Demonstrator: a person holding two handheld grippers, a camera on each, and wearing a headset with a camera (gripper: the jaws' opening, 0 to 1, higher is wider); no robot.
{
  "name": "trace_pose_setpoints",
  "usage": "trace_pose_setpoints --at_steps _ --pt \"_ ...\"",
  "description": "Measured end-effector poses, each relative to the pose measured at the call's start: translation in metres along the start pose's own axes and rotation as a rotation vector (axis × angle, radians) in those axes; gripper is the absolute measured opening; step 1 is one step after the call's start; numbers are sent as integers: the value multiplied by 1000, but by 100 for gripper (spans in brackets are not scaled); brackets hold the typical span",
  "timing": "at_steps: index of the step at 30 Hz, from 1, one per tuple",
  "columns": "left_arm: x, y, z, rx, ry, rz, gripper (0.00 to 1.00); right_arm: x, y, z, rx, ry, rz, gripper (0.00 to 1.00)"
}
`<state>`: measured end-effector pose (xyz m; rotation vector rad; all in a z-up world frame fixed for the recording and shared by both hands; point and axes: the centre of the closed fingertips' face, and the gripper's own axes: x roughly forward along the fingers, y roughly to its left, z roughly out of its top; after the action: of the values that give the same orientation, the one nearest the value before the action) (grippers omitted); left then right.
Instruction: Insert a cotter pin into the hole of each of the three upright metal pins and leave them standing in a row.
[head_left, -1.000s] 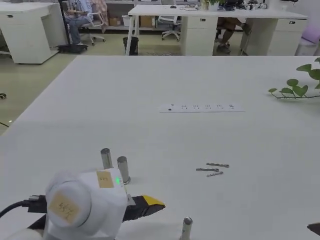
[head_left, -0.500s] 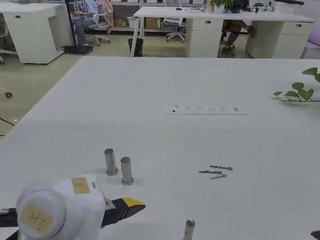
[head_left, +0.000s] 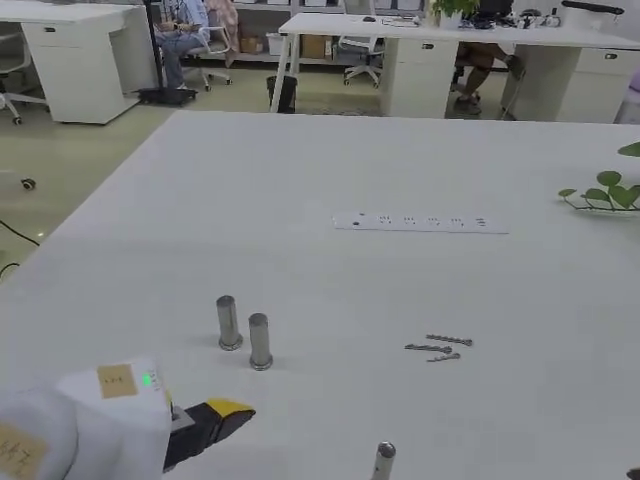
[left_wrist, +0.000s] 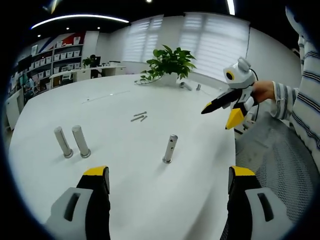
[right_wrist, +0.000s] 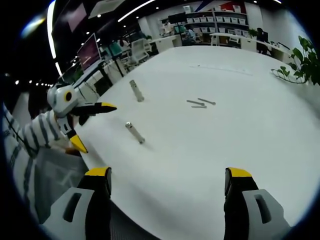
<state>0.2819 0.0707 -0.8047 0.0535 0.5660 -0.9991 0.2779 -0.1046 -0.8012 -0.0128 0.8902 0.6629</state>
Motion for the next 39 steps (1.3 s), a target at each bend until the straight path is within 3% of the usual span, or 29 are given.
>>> trace_pose_setpoints --at_steps 9,13,17,23,30,32,39 --pt "0 3 -5 -51 -31 34 99 -1 1 12 -26 -9 0 95" --pt "-3 6 -4 -42 -47 65 99 -1 0 20 -42 -11 1 95" --pt "-4 4 -3 -71 -64 64 99 0 -6 31 -74 -12 -4 95" --pt "-6 12 -4 -119 -81 106 99 -1 -14 56 -107 -41 -5 95" --pt "-7 10 -7 -129 -72 108 99 5 -23 74 -175 -33 -2 94" --pt "-7 11 -8 -133 -68 114 99 7 -23 80 -236 -58 7 91" --pt "-9 7 -9 -141 -65 113 99 17 -27 89 -316 -45 42 85"
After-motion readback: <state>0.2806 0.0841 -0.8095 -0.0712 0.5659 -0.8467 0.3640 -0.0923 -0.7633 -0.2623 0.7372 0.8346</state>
